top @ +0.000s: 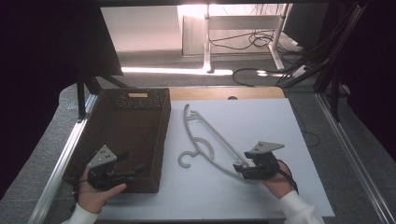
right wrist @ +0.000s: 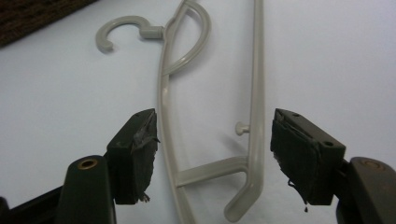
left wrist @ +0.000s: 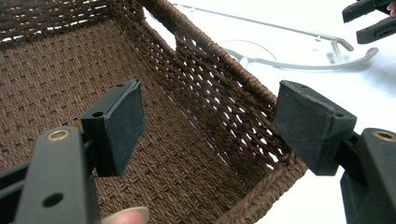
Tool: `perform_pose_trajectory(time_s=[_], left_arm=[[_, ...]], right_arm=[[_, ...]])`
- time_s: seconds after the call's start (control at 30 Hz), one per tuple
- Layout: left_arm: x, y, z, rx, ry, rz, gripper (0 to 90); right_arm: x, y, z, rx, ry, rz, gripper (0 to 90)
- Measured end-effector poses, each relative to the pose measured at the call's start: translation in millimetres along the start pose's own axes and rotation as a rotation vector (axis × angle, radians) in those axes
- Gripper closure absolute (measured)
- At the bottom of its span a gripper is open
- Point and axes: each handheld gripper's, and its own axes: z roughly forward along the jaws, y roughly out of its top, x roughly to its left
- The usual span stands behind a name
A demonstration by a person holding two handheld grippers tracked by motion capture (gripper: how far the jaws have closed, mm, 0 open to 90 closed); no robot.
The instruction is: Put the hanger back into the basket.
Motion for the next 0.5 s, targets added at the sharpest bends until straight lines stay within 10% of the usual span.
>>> perform_pose_trajectory(time_s=[0.5], left_arm=[[3.8, 4.0, -4.1, -0.017, 0.014, -0.025, 24.6]], right_arm=[[-6.6, 5.2, 5.0, 0.02, -0.018, 0.017, 34.9]])
